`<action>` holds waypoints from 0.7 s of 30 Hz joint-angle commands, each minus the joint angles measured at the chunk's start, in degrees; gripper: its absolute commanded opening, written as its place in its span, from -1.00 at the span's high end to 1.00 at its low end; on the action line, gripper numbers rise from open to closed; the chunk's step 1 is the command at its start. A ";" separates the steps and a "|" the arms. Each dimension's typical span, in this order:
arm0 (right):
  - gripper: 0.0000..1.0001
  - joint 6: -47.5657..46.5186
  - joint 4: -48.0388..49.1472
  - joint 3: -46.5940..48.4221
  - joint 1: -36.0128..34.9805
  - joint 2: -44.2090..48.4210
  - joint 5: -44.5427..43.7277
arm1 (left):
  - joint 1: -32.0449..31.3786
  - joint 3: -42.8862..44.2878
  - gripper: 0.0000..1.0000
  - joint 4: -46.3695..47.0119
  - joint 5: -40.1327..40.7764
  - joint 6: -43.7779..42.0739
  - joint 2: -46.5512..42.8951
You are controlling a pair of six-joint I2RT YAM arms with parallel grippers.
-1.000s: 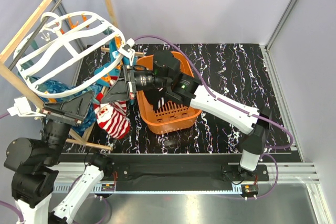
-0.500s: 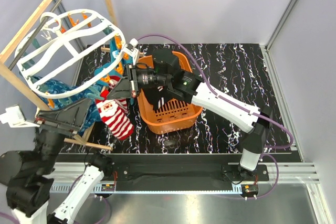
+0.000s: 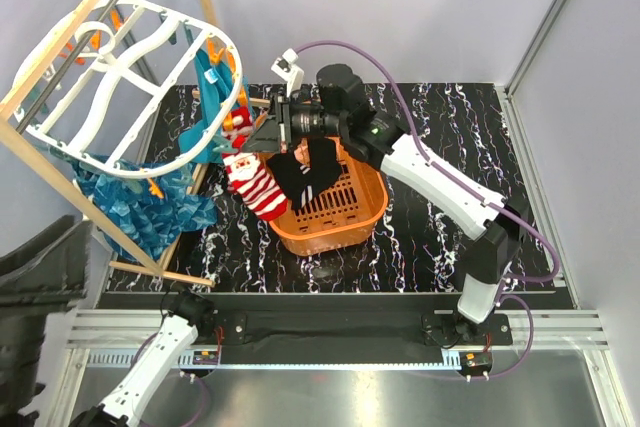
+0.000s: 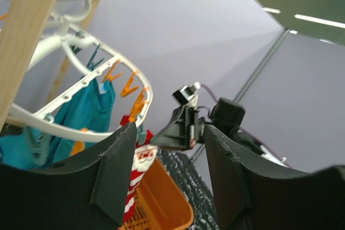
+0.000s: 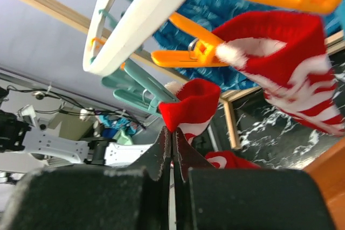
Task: Clip the socks to the hanger
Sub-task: Clamp the sock onto the hanger.
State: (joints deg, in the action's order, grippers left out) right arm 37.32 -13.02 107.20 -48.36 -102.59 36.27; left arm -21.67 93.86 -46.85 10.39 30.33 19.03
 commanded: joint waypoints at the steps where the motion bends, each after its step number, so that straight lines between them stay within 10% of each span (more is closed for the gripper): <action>1: 0.99 -5.85 -2.36 5.82 1.86 -0.86 1.26 | 0.05 -3.85 -0.15 -1.93 2.27 -0.54 2.68; 21: 0.68 -17.55 -10.89 13.65 4.24 -4.99 1.52 | 0.05 -18.80 -0.20 4.57 13.33 1.67 6.02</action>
State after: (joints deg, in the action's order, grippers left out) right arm 21.96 -24.08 118.06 -44.21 -108.51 36.75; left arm -21.69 75.75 -47.11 19.75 32.95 23.11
